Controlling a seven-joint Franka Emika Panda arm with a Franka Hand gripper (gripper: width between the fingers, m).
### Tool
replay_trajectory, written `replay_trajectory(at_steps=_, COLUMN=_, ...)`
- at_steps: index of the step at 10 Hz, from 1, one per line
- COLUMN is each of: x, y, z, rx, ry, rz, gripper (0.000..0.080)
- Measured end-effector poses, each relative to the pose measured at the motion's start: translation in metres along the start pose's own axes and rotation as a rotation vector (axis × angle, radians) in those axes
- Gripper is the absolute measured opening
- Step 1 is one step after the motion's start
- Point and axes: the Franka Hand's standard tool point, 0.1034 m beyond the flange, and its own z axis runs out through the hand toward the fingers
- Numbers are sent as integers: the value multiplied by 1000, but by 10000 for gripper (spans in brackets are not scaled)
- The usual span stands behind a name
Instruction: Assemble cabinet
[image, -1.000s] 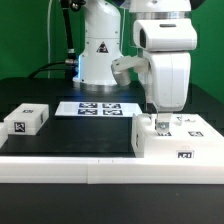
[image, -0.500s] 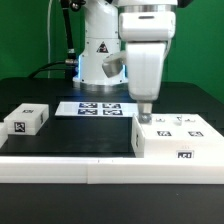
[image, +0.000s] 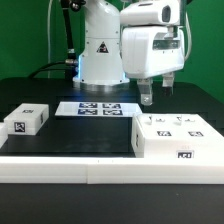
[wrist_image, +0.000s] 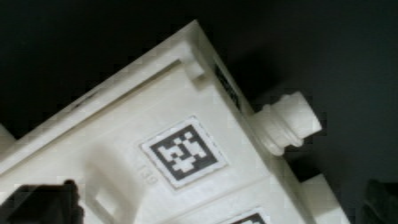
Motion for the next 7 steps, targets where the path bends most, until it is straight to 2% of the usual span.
replay_trajectory(at_steps=4, x=1, y=-2, z=0, rx=2, ry=13, rz=228, gripper=797)
replay_trajectory(at_steps=5, x=-1, y=-8, z=1, rx=-9, ry=47, rz=412, gripper=797)
replay_trajectory(at_steps=6, x=-1, y=-19, z=4, rx=-9, ry=69, rz=550, gripper=797)
replay_trajectory(at_steps=7, x=0, y=-29, z=8, rx=5, ry=70, rz=669, gripper=797)
